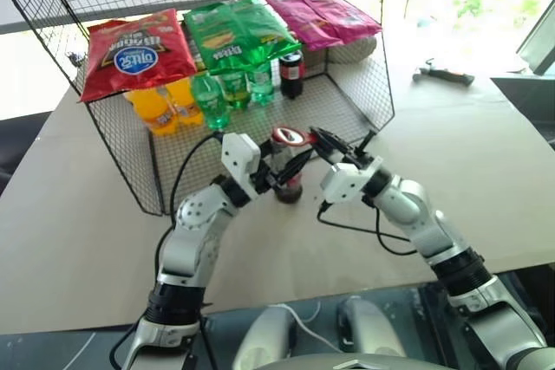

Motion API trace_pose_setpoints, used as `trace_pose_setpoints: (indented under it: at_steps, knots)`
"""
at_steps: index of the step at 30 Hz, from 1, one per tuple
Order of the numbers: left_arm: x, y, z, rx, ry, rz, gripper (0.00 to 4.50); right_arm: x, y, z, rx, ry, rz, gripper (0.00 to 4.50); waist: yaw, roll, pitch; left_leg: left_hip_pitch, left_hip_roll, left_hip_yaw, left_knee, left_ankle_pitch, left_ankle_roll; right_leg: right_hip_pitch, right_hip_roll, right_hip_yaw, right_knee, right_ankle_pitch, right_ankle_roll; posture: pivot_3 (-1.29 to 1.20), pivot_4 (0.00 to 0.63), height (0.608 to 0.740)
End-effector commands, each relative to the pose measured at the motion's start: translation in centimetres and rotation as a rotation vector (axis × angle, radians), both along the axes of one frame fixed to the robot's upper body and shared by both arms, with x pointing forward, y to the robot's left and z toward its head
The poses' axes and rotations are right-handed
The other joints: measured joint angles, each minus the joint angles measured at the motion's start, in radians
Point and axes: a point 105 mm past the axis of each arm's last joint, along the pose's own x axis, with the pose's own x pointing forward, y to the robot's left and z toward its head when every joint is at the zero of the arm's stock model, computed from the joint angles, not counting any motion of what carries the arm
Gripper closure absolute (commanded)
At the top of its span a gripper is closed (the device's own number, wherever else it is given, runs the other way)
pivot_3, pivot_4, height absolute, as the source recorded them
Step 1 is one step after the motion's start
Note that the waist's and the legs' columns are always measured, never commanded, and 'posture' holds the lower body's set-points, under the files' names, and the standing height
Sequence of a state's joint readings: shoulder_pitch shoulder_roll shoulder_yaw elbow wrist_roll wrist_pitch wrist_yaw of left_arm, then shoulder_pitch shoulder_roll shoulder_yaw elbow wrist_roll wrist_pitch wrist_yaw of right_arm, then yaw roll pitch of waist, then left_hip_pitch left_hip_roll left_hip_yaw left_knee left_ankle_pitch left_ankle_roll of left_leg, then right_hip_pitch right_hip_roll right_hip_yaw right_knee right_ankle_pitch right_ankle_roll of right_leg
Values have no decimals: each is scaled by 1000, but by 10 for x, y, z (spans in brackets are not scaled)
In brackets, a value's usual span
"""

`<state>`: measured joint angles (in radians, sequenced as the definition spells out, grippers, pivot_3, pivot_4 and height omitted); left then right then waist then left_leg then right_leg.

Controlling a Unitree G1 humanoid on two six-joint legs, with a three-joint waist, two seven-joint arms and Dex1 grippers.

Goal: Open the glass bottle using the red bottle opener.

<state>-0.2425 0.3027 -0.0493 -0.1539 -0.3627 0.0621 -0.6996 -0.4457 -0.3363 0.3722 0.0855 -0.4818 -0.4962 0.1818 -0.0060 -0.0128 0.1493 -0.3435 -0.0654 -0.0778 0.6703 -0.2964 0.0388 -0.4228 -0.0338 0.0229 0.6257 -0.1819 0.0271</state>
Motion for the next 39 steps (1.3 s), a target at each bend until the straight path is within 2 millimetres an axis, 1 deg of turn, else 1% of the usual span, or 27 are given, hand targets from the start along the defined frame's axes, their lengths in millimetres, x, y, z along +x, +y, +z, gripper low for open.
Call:
trace_pose_setpoints:
  at_steps: [1, 3, 6, 9, 11, 14, 18, 27, 32, 39]
  knots:
    - [5, 0, -8, 21, 30, 10, 2392, -11, 16, -26, -74, 97, 101, 4500, -3, 0, 0, 1, 0, 0, 0, 0, 0, 1, 0, 0, 0, 0, 0, 0, 150, 735]
    - [5, 0, -7, 19, 29, 10, 2392, -8, 18, -39, -136, 136, 120, 4500, -7, 0, 0, 4, 0, 0, 0, 0, 0, 4, 0, 0, 0, 0, 0, 0, 150, 735]
    - [5, -1, -8, 17, 31, 7, 2392, -1, 17, -48, -151, 189, 108, 4500, -9, 0, 0, 13, 0, 0, -1, -2, 4, 13, 0, 0, 0, -4, 0, 0, 150, 735]
    - [5, -2, -9, 15, 34, 5, 2392, 1, 20, -48, -167, 161, 122, 4500, -9, -1, -1, 16, 1, 0, -1, -3, 5, 15, 1, 0, 0, -5, 1, 0, 150, 735]
    - [6, -2, -9, 14, 35, 5, 2392, 4, 19, -51, -159, 193, 109, 4500, -9, 0, -1, 16, 1, 0, -1, -2, 5, 15, 1, 0, 0, -5, 1, 0, 150, 735]
    - [6, -2, -10, 14, 37, 7, 2392, 1, 23, -50, -148, 187, 137, 4500, -9, 0, -1, 16, 1, 0, -2, -2, 4, 15, 1, 1, 0, -4, 1, 0, 150, 735]
    - [6, -2, -10, 15, 41, 7, 2392, -3, 28, -43, -157, 112, 171, 4500, -9, 0, -1, 16, 1, 0, -2, -2, 4, 15, 1, 1, 0, -4, 1, 0, 150, 735]
    - [5, -1, -11, 15, 46, 12, 2392, -2, 25, -6, -141, -167, 189, 4500, -8, 0, 0, 15, 1, 0, -2, -2, 4, 14, 1, 1, 0, -5, 1, 0, 150, 735]
    - [6, -1, -11, 15, 47, 11, 2392, -3, 25, 3, -174, -272, 226, 4500, -7, -1, 0, 13, 1, 0, -3, -1, 2, 13, 0, 1, -1, -5, 0, 0, 150, 735]
    - [7, -1, -12, 10, 51, 10, 2392, 10, 13, 26, -189, -379, 183, 4500, -7, -1, 2, 13, 1, 0, -3, -2, 4, 13, 0, 1, -1, -5, 0, 0, 150, 735]
